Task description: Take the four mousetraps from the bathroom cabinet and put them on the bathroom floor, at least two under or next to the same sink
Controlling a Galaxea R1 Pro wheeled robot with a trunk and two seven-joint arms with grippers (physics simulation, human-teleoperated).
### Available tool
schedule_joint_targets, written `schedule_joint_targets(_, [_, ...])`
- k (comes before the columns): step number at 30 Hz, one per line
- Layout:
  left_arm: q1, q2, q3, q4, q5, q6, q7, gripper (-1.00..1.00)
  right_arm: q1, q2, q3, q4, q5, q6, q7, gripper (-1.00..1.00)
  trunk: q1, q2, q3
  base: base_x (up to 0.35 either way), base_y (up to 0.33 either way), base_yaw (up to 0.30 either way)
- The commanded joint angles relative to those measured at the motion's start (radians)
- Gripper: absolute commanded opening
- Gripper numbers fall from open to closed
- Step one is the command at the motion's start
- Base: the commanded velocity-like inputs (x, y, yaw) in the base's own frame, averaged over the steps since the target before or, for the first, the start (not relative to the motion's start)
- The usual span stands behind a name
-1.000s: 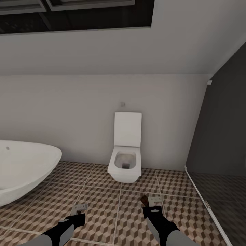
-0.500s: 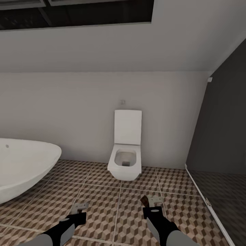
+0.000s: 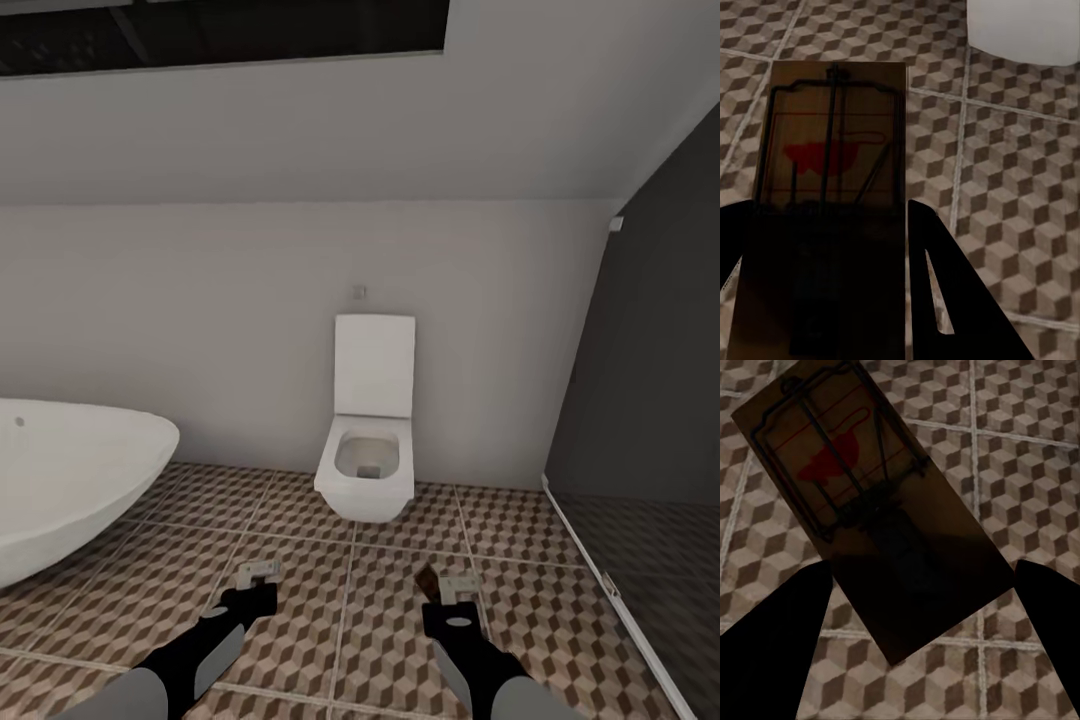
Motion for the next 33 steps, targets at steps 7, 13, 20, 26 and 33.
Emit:
schedule_joint_targets(7, [-0.001, 0.003, -0.012, -0.003, 0.003, -0.008, 0.024, -1.00, 0.000, 0.002, -0.001, 0.062, 0.004, -0.052, 0.000, -1.00, 0.027, -0.050, -0.023, 0.000, 0.000, 0.000])
schedule_joint_targets(13, [-0.001, 0.002, -0.017, 0.015, 0.000, -0.042, 0.027, -1.00, 0.000, 0.004, -0.002, 0.075, 0.002, -0.068, -0.001, -1.00, 0.050, -0.092, -0.042, 0.000, 0.000, 0.000])
schedule_joint_targets(20, [-0.001, 0.002, -0.018, 0.016, 0.000, -0.044, 0.028, -1.00, 0.000, 0.004, -0.002, 0.075, 0.003, -0.069, -0.001, -1.00, 0.077, -0.141, -0.064, 0.000, 0.000, 0.000])
schedule_joint_targets(26, [-0.001, 0.002, -0.018, 0.015, 0.000, -0.044, 0.028, -1.00, 0.000, 0.003, -0.002, 0.075, 0.003, -0.069, -0.001, -1.00, 0.100, -0.183, -0.083, 0.000, 0.000, 0.000])
schedule_joint_targets(33, [-0.001, 0.002, -0.018, 0.015, -0.002, -0.044, 0.028, -1.00, 0.000, 0.001, -0.002, 0.075, 0.003, -0.069, -0.001, -1.00, 0.123, -0.225, -0.101, 0.000, 0.000, 0.000])
